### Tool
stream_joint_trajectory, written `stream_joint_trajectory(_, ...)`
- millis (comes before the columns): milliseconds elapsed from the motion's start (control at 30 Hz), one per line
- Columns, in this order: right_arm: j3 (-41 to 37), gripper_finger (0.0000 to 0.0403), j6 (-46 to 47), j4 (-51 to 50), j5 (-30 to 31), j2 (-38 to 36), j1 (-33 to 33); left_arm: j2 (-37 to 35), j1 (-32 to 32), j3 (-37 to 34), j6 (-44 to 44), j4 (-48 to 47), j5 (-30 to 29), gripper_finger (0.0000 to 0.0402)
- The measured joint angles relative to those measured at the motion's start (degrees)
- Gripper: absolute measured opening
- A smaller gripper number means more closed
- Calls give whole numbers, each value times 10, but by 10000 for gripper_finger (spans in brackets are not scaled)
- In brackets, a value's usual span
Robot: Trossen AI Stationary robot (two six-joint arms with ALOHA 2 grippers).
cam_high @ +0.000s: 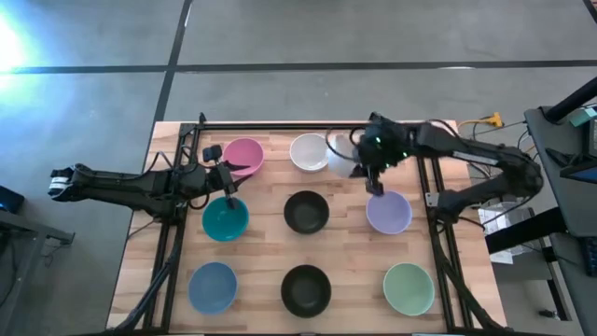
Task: Nest bowls inside each other
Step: Stack the right white bowl on top of the top black bowl
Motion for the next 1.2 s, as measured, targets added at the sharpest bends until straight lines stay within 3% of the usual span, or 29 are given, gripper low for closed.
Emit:
stream_joint_trajectory(167, -9, 9, -65, 67, 20, -6, 128, 1, 0, 0, 0, 13, 0, 95)
stream_joint_trajectory(267, -2, 9, -120, 65, 90, 20, 198, 0, 0, 2, 0, 12, 0, 95)
stream_joint_trajectory(367, 26, 9, -109, 58, 143, 62, 236, -1, 0, 6, 0, 12, 0, 95)
stream_joint_trajectory(467, 81, 9, -92, 21, 150, 118, 246, -4, -1, 7, 1, 11, 0, 95)
stream_joint_trajectory(733, 301, 9, -130, -216, 194, 323, 246, -19, -1, 9, 15, 11, 0, 95)
stream_joint_trajectory(867, 382, 9, -141, -274, 214, 404, 246, -30, 0, 8, 15, 11, 0, 95)
stream_joint_trajectory(1200, 513, 9, -164, -368, 221, 523, 248, -40, 0, 2, 16, 1, -1, 95)
